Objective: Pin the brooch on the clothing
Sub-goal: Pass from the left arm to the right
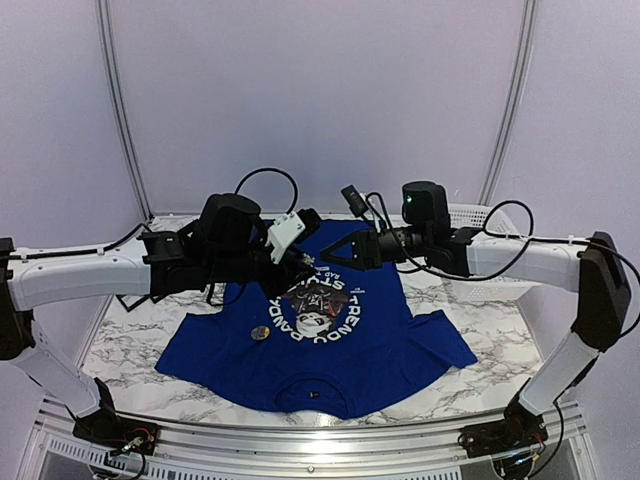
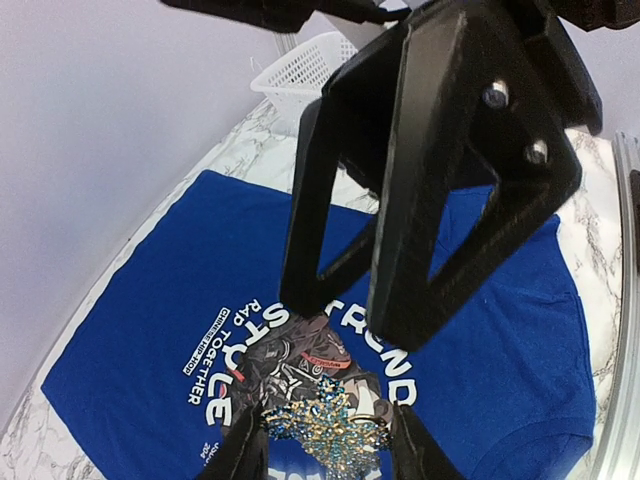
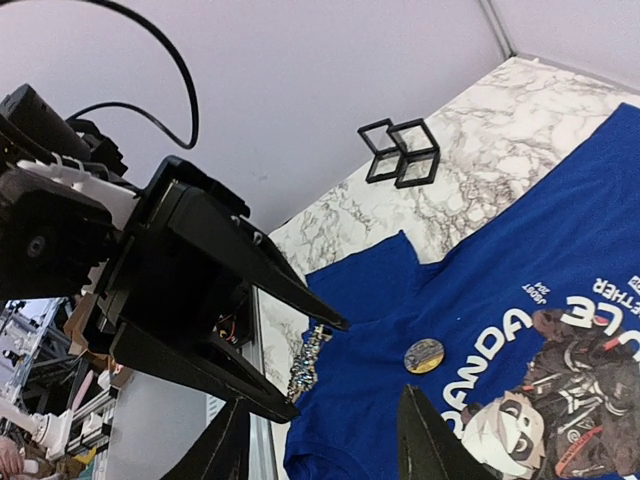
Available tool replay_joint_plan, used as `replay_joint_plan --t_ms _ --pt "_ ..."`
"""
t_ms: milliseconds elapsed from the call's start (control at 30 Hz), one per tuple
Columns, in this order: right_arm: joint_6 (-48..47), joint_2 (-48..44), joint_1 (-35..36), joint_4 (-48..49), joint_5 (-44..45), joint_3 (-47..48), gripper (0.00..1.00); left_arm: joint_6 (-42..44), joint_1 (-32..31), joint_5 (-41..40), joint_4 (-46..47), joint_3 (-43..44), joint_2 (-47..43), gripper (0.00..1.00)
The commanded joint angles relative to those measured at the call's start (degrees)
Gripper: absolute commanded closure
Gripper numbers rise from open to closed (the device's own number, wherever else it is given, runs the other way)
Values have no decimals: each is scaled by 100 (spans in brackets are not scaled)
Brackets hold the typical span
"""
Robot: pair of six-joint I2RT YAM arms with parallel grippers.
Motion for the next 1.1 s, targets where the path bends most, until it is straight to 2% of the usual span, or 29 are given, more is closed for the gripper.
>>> replay_joint_plan --t_ms 0,133,267,700,800,967,1067 --pt "15 235 216 40 -264 278 58 109 -46 -112 178 11 27 69" --pt "211 325 234 297 -320 281 61 126 -62 -112 180 -15 9 68" --pt "496 475 284 680 -491 277 69 152 -70 -117 182 -25 11 68" --pt "1045 717 300 1246 -539 212 76 261 -107 -102 181 -60 -2 68" --pt "1173 825 300 1313 -519 216 82 283 -114 -161 178 -60 -14 67" --pt "1134 810 294 1336 -526 185 100 298 -117 -227 180 -77 -31 67" --pt "1087 781 296 1309 -552 158 100 316 -117 -257 182 -91 -28 67"
